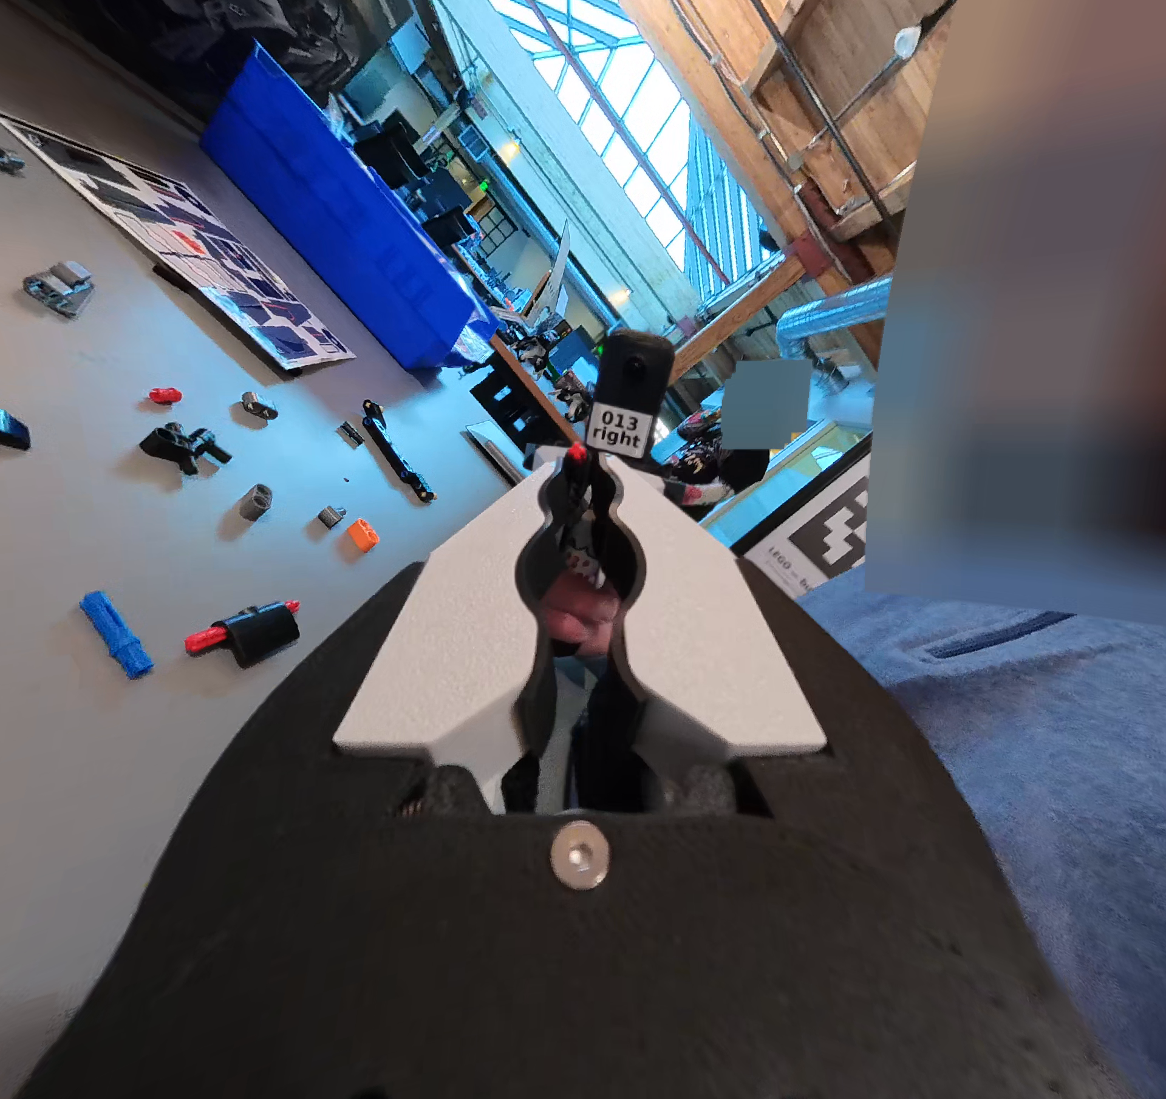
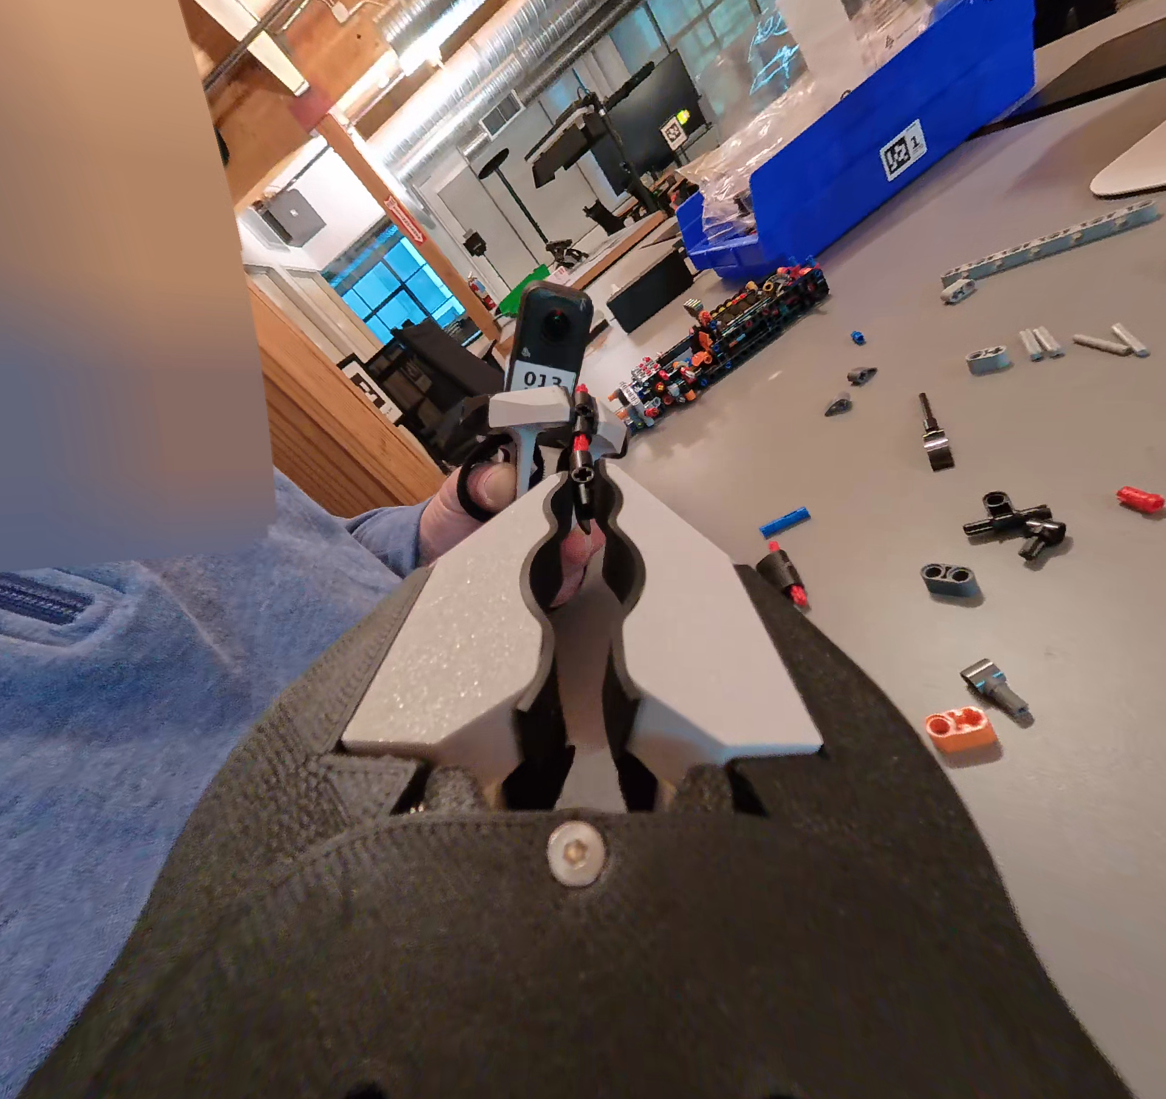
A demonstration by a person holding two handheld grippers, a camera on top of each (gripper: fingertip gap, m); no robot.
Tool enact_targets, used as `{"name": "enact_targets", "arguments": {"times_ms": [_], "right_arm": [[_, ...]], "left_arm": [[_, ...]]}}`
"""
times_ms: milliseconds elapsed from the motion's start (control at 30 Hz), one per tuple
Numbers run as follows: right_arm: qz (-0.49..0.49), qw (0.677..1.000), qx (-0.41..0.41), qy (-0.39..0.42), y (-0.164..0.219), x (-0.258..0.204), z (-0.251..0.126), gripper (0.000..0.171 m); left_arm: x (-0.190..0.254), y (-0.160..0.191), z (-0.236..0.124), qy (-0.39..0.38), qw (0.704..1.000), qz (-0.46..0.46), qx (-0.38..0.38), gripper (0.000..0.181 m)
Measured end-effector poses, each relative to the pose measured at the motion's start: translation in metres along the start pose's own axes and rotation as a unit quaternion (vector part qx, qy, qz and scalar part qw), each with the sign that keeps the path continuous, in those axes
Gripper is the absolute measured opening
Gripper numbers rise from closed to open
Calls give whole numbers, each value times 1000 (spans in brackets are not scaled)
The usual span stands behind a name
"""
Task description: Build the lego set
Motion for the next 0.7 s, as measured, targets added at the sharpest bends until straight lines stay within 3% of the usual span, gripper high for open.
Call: {"name": "enact_targets", "arguments": {"times_ms": [700], "right_arm": [[111,991,55,-59,-2,-7,1,3]], "left_arm": [[18,-5,3,-6,991,128,-30,6]]}}
Point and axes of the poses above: each gripper's, where its closed fingertips meet, z out along the fingers, y out of its underside, x = y × z across the jaws, the point moved 5 cm from there along -z, back along the fingers, and after that the axes turned 1 degree about -x, right-handed, at the moved point
